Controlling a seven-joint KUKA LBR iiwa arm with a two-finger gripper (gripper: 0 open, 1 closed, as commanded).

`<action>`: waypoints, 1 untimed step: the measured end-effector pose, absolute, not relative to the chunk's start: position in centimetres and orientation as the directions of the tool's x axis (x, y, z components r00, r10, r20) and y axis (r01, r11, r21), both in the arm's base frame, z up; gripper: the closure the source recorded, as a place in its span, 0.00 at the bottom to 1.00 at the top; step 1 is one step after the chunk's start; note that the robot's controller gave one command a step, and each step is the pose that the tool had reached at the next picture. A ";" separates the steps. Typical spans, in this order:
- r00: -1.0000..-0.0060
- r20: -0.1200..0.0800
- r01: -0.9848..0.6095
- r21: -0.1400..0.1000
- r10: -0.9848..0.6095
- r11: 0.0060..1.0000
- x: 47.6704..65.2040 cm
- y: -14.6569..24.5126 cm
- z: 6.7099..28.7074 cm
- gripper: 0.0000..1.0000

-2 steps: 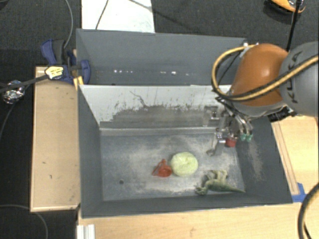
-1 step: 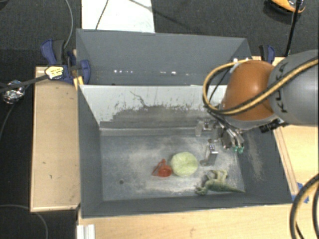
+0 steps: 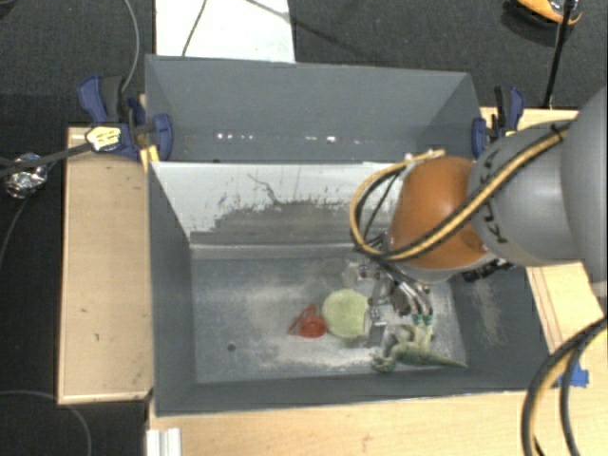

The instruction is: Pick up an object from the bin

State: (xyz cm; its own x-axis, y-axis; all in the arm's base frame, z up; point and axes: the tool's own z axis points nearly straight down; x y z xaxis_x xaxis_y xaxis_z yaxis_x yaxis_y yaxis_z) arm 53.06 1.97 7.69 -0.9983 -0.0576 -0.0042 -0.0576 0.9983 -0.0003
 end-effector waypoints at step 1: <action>-0.998 -0.013 -0.069 0.002 -0.069 0.998 52.5 4.4 5.5 1.00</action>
Offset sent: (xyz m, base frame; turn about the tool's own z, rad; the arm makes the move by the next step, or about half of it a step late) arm 0.0000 0.0000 0.0000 0.0000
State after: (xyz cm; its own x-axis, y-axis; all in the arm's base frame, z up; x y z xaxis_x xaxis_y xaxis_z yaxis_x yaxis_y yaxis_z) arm 52.51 4.44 5.54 -0.9976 -0.0685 -0.0133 -0.0686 0.9976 0.0020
